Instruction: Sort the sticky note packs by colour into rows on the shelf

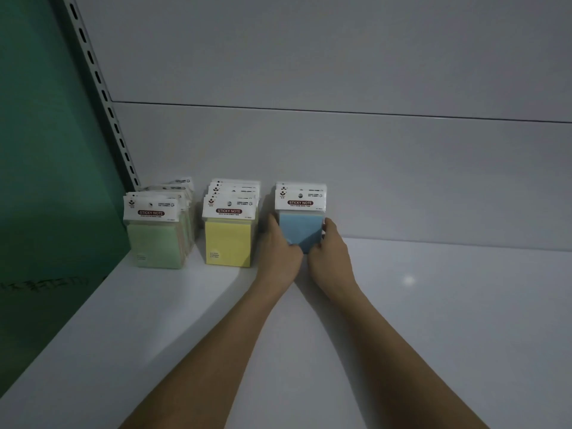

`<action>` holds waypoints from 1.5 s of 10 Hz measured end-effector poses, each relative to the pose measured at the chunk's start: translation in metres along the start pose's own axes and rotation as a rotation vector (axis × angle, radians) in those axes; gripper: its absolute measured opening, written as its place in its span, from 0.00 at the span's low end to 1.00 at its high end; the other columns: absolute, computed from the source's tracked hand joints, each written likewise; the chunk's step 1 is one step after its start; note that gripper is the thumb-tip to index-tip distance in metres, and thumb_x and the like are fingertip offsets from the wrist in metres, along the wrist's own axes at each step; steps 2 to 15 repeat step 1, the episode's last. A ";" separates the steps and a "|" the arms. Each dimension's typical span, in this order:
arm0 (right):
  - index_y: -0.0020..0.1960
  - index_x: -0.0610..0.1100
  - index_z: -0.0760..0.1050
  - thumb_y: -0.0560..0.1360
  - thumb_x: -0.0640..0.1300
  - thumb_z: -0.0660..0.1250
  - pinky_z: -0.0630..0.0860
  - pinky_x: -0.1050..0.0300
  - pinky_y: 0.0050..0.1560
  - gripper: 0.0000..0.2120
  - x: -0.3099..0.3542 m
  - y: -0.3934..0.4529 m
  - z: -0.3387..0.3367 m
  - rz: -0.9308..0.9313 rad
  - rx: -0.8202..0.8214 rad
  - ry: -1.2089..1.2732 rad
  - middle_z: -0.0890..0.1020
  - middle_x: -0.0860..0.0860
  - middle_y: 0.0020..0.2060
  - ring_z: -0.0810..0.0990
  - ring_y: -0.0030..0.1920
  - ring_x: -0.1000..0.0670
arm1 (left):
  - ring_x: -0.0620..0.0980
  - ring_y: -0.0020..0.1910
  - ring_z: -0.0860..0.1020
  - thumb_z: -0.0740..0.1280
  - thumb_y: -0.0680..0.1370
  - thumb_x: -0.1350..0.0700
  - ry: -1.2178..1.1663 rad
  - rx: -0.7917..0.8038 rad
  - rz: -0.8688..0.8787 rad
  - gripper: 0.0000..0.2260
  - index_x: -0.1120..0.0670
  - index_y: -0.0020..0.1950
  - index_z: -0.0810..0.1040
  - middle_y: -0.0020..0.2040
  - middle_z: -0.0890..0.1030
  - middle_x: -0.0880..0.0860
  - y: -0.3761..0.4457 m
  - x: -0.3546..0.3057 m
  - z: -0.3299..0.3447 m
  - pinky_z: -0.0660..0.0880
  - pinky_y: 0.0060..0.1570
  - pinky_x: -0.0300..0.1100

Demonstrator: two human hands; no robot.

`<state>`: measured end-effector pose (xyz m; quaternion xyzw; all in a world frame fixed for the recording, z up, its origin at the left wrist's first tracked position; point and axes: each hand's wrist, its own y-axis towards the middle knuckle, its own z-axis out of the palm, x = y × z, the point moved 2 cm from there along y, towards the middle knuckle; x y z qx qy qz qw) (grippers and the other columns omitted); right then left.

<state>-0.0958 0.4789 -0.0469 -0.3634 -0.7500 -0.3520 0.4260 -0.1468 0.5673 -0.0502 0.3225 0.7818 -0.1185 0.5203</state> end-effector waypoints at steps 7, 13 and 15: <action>0.65 0.40 0.67 0.78 0.33 0.54 0.71 0.60 0.49 0.17 0.010 -0.002 -0.015 0.046 -0.039 0.028 0.76 0.44 0.62 0.71 0.52 0.52 | 0.56 0.67 0.70 0.62 0.72 0.68 -0.013 -0.063 0.048 0.32 0.54 0.74 0.57 0.68 0.70 0.56 -0.009 -0.016 -0.004 0.72 0.62 0.50; 0.65 0.40 0.67 0.78 0.33 0.54 0.71 0.60 0.49 0.17 0.010 -0.002 -0.015 0.046 -0.039 0.028 0.76 0.44 0.62 0.71 0.52 0.52 | 0.56 0.67 0.70 0.62 0.72 0.68 -0.013 -0.063 0.048 0.32 0.54 0.74 0.57 0.68 0.70 0.56 -0.009 -0.016 -0.004 0.72 0.62 0.50; 0.65 0.40 0.67 0.78 0.33 0.54 0.71 0.60 0.49 0.17 0.010 -0.002 -0.015 0.046 -0.039 0.028 0.76 0.44 0.62 0.71 0.52 0.52 | 0.56 0.67 0.70 0.62 0.72 0.68 -0.013 -0.063 0.048 0.32 0.54 0.74 0.57 0.68 0.70 0.56 -0.009 -0.016 -0.004 0.72 0.62 0.50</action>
